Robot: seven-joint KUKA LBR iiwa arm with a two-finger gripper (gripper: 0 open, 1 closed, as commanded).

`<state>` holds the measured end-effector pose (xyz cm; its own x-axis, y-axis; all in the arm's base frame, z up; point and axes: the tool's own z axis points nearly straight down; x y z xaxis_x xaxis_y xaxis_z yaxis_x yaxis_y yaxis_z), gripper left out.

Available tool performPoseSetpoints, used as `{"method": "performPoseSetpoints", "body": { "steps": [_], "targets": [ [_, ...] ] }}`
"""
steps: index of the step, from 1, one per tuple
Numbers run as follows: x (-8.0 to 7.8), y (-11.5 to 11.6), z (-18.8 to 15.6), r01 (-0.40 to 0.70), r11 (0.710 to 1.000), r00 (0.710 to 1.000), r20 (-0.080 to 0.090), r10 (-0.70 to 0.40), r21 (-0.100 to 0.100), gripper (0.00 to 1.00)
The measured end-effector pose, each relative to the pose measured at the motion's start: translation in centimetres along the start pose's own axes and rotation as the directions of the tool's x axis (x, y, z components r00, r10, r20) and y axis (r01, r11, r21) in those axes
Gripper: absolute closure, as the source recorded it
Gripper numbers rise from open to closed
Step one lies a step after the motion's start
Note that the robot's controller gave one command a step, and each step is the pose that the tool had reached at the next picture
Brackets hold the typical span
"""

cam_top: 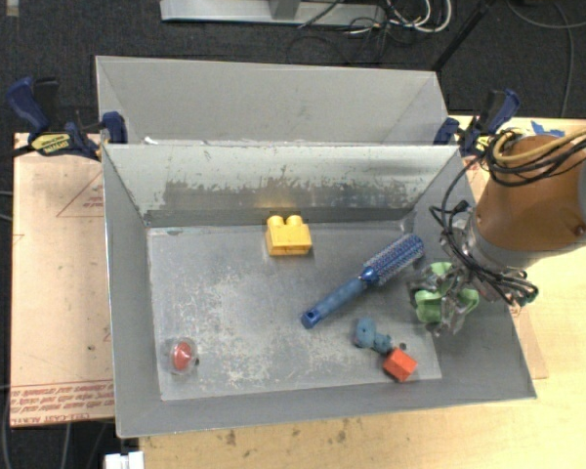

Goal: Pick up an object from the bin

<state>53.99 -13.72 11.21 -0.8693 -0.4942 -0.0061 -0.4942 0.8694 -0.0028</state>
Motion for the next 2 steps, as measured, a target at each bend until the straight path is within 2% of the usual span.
{"method": "performPoseSetpoints", "body": {
  "steps": [2],
  "targets": [
    [-0.4,0.0,-4.9,-0.003,1.000,1.000,0.000,0.003,0.000,1.00]
  ]
}}
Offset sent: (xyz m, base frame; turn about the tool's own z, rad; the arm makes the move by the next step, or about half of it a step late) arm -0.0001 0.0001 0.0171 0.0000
